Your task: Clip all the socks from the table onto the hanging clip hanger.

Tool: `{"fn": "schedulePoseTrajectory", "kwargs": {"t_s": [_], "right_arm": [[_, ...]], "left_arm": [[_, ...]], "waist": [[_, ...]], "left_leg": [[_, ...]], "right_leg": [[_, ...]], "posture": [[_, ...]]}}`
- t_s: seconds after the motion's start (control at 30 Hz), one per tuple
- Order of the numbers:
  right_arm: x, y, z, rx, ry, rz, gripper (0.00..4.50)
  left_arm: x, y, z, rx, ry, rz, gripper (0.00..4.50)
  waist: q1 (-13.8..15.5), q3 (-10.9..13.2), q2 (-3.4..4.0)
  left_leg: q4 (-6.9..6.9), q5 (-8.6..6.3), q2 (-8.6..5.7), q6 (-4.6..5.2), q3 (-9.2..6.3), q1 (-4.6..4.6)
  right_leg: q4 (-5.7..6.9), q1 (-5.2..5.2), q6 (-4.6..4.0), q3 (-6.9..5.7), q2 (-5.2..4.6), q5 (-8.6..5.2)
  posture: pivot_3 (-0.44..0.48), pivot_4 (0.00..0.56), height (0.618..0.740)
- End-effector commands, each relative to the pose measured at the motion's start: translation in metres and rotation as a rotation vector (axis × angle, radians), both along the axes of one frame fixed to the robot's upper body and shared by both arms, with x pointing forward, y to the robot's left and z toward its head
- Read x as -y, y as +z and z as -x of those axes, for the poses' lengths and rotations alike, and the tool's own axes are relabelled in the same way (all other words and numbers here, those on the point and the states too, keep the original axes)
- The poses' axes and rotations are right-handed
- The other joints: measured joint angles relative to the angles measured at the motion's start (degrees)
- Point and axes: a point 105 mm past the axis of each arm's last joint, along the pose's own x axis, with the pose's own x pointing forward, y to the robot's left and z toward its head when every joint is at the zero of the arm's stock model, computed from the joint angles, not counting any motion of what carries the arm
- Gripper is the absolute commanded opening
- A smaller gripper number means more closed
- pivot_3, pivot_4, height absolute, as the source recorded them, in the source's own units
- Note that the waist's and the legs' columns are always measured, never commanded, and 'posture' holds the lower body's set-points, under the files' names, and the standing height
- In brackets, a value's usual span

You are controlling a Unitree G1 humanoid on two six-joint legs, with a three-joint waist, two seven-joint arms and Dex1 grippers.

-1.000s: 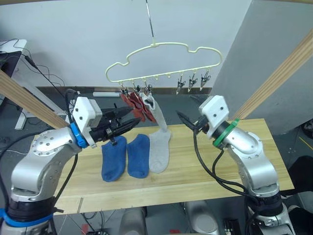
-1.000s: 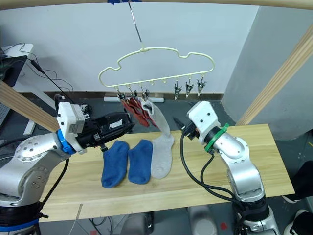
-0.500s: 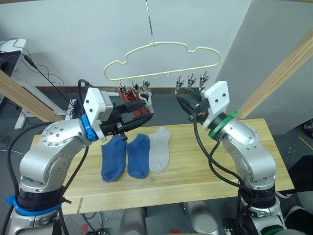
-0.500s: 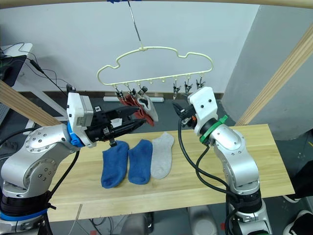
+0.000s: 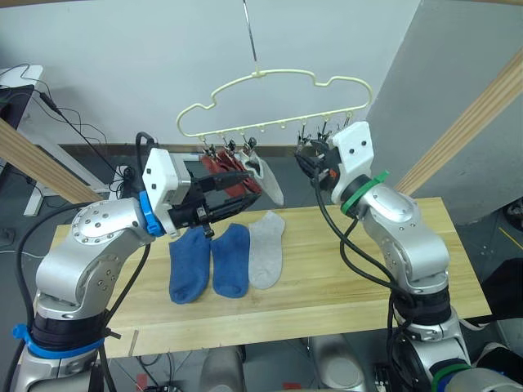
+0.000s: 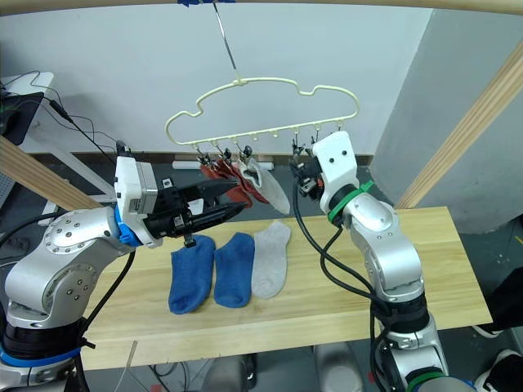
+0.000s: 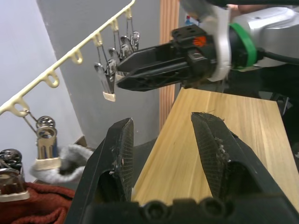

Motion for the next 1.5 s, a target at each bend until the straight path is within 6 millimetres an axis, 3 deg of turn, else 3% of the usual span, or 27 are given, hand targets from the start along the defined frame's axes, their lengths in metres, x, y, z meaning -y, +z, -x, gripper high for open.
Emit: {"fn": "schedulePoseTrajectory", "kwargs": {"t_s": [0.03,0.63,1.5], "right_arm": [[-0.005,0.012,0.001,0.044,0.026,-0.015,1.97],[-0.033,0.019,-0.007,0.089,0.126,0.003,1.97],[-0.027,0.024,-0.022,0.093,0.062,-0.066,1.97]], "left_arm": [[0.001,0.002,0.004,0.03,-0.013,-0.006,2.16],[0.003,-0.005,0.005,0.013,-0.012,-0.002,2.16],[0.012,-0.008,0.007,0.011,-0.016,-0.004,2.16]], "waist": [[0.0,0.0,0.0],[0.0,0.0,0.0],[0.1,0.0,0.0]], "left_leg": [[0.0,0.0,0.0,0.0,0.0,0.0],[0.02,0.0,0.0,0.0,0.0,0.0],[0.02,0.0,0.0,0.0,0.0,0.0]], "right_leg": [[0.0,0.0,0.0,0.0,0.0,0.0],[0.02,0.0,0.0,0.0,-0.01,0.0],[0.05,0.0,-0.01,0.0,-0.01,0.01]], "posture": [[-0.222,0.273,0.733],[-0.201,0.273,0.733],[-0.197,0.275,0.733]]}}
